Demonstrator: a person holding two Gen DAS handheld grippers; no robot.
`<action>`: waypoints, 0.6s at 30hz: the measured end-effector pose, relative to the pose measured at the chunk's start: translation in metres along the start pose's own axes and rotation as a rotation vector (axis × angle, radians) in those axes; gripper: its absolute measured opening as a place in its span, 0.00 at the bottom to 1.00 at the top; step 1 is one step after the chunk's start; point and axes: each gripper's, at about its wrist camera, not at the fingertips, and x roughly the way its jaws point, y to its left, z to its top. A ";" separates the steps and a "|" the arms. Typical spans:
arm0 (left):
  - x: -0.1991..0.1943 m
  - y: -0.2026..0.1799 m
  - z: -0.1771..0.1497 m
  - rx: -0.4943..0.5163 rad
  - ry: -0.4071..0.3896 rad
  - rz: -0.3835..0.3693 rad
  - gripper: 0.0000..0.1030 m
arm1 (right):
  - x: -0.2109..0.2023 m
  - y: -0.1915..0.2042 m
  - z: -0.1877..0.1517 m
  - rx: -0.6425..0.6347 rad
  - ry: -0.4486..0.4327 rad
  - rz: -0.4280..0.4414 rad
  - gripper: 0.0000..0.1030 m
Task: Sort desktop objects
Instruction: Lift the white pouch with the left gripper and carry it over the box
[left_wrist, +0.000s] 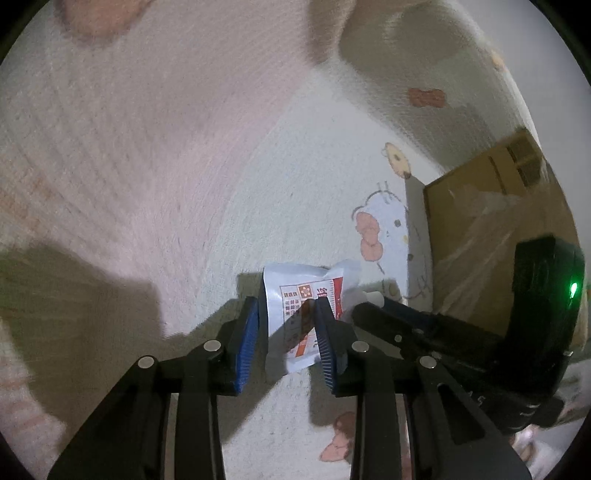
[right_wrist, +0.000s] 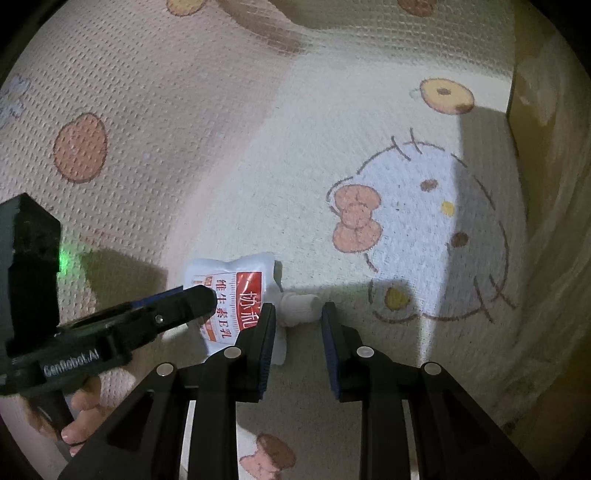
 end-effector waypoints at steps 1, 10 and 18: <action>-0.006 -0.005 0.000 0.023 -0.018 0.016 0.32 | -0.004 0.004 0.001 -0.006 -0.011 0.004 0.21; -0.067 -0.024 0.007 0.070 -0.161 0.053 0.32 | -0.061 0.034 0.006 -0.108 -0.138 -0.007 0.22; -0.123 -0.056 0.018 0.146 -0.293 0.031 0.32 | -0.122 0.048 0.018 -0.113 -0.278 0.016 0.22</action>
